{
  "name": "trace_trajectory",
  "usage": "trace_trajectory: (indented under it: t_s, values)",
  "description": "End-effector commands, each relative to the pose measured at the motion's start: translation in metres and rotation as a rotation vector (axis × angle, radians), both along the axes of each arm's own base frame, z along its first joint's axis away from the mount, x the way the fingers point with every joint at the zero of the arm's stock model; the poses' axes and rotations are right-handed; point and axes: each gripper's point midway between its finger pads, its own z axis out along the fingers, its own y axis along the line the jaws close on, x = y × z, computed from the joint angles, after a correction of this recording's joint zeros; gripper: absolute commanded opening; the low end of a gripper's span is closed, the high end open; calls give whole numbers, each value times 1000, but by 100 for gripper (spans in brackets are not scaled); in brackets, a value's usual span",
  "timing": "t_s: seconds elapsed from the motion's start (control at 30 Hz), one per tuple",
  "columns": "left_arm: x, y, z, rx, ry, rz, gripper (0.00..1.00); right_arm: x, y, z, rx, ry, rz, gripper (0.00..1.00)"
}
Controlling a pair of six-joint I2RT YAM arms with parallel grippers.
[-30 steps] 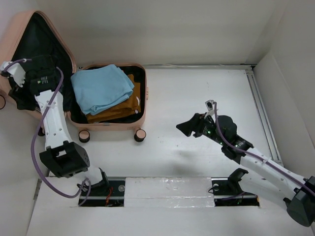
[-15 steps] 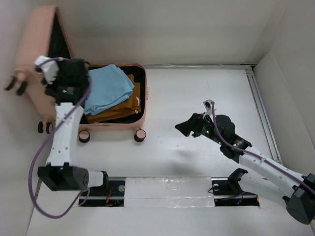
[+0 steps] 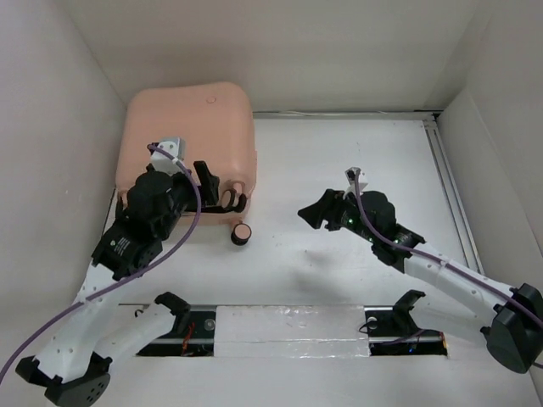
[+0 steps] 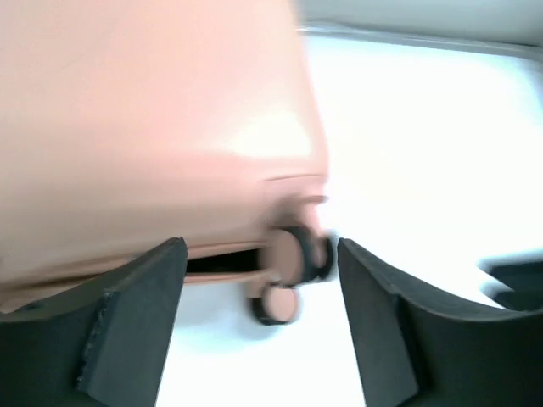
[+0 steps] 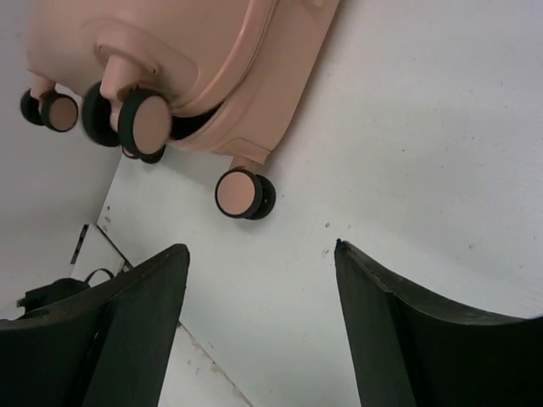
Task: Pack the luggage
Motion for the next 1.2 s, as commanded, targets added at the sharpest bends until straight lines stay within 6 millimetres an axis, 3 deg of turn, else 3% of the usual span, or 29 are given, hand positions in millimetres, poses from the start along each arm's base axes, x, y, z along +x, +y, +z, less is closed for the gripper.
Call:
trace_trajectory:
  t_s: [0.0, 0.07, 0.13, 0.17, 0.2, 0.23, 0.27, 0.3, 0.33, 0.4, 0.43, 0.47, 0.5, 0.53, 0.57, 0.6, 0.63, 0.7, 0.73, 0.77, 0.8, 0.83, 0.87, 0.9, 0.97, 1.0, 1.1, 1.13, 1.17]
  values:
    - [-26, -59, 53, -103, -170, -401, 69, 11, 8, 42, 67, -80, -22, 75]
    - [-21, -54, 68, -131, -215, -352, 69, 10, 12, 42, 65, -80, -19, 72]
    - [-1, -26, 83, -139, -254, -146, 67, 13, 10, 43, 66, -78, -52, 65]
    - [8, -13, 90, -151, -274, -50, 69, 16, 10, 38, 56, -71, -61, 42]
    - [17, -1, 95, -182, -284, 57, 72, 18, 12, 37, 52, -66, -61, 34]
    - [27, 28, 92, -156, -293, 247, 77, 18, 14, 33, 43, -60, -64, 25]
    - [41, 32, 88, -135, -277, 320, 76, 23, 15, 38, 46, -68, -77, 16]
    - [48, 40, 103, -146, -307, 383, 76, 23, 20, 32, 32, -53, -68, 5]
    - [57, 46, 108, -135, -309, 433, 76, 26, 23, 32, 28, -49, -68, 1]
    - [102, 63, 97, -81, -236, 519, 76, 35, 31, 42, 26, -67, -76, 0]
    - [114, 72, 120, -106, -237, 517, 73, 42, 37, 34, -1, -57, -72, 0]
    - [135, 70, 118, -136, -197, 447, 71, 48, 39, 35, -9, -54, -85, 0]
    - [173, 108, 90, -155, -114, 544, 68, 57, 42, 48, -5, -83, -101, 0]
    - [185, 125, 83, -172, -78, 567, 64, 65, 49, 41, -22, -67, -100, 0]
    - [197, 139, 101, -203, -114, 574, 64, 70, 51, 41, -38, -71, -106, 0]
    - [217, 175, 77, -189, -67, 648, 64, 77, 54, 42, -49, -81, -114, 0]
    - [224, 194, 74, -215, -70, 696, 64, 83, 60, 53, -34, -95, -115, 0]
    - [237, 222, 67, -246, -64, 730, 63, 101, 65, 40, -74, -87, -134, 0]
    - [247, 253, 41, -255, -21, 778, 63, 109, 72, 51, -60, -101, -136, 0]
    - [252, 266, 43, -263, -29, 785, 63, 120, 74, 33, -97, -76, -141, 0]
    - [257, 277, 34, -268, -16, 794, 63, 125, 79, 32, -100, -74, -141, 0]
    - [268, 294, 6, -275, 35, 805, 63, 131, 80, 30, -109, -78, -133, 0]
    - [274, 297, -7, -248, 68, 799, 62, 140, 82, 36, -100, -87, -143, 0]
    - [277, 308, 1, -211, 56, 797, 62, 146, 86, 23, -125, -74, -139, 0]
    - [285, 325, -36, -231, 121, 812, 62, 159, 90, 24, -128, -84, -147, 0]
    - [288, 328, -48, -241, 136, 801, 62, 168, 88, 10, -146, -64, -158, 0]
    - [308, 321, -83, -268, 202, 729, 62, 185, 88, 5, -148, -58, -172, 0]
    - [312, 316, -93, -276, 227, 692, 61, 194, 86, -8, -161, -38, -176, 0]
    - [318, 303, -113, -299, 274, 643, 61, 204, 84, -5, -155, -45, -191, 0]
